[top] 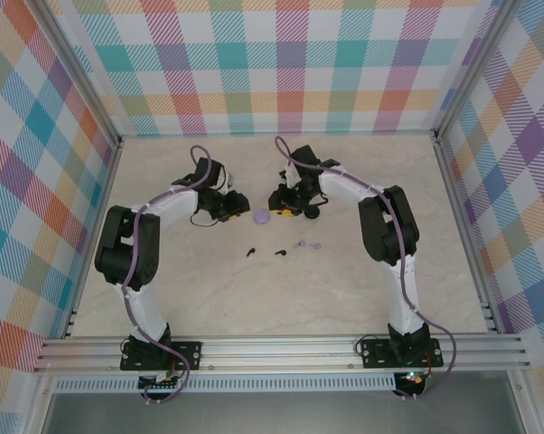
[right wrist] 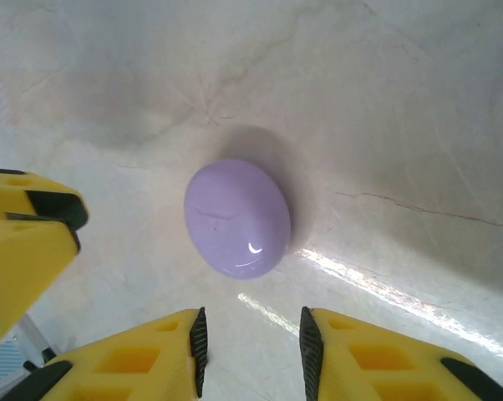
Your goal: Insert the wireless bluetooth earbuds into the charging case
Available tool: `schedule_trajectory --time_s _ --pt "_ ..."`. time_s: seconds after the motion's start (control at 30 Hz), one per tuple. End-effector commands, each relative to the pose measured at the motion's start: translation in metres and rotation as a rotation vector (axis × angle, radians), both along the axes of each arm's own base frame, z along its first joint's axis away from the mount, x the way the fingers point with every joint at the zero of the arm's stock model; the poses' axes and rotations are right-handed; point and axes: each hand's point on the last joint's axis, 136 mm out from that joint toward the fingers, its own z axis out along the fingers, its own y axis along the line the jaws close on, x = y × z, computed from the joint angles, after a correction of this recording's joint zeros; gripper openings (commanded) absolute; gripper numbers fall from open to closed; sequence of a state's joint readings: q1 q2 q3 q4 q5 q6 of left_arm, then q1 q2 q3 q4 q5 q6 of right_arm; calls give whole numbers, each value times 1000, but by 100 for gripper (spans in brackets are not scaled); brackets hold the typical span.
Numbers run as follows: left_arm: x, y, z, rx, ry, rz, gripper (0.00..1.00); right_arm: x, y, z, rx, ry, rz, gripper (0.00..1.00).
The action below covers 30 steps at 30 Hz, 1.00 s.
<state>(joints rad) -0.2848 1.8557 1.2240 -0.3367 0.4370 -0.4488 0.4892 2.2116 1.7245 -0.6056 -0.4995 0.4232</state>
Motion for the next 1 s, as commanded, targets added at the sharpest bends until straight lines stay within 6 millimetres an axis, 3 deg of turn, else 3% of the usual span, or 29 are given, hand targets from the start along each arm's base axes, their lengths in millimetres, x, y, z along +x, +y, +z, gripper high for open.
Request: schedule_trajectory --time_s 0.0,0.13,0.33,0.63,0.97 --pt "2 -5 13 -99 -24 83 41 2 6 20 84 -24 72 39" --pt "-2 -7 10 -142 -21 111 51 5 11 13 85 7 78 39" --pt "-2 -16 2 -194 -11 123 57 12 14 0 67 54 65 36" --pt "-2 -32 -8 -211 12 107 57 11 17 -10 65 94 71 36" --pt "-5 -36 -23 -189 39 111 54 7 25 -16 85 132 83 34"
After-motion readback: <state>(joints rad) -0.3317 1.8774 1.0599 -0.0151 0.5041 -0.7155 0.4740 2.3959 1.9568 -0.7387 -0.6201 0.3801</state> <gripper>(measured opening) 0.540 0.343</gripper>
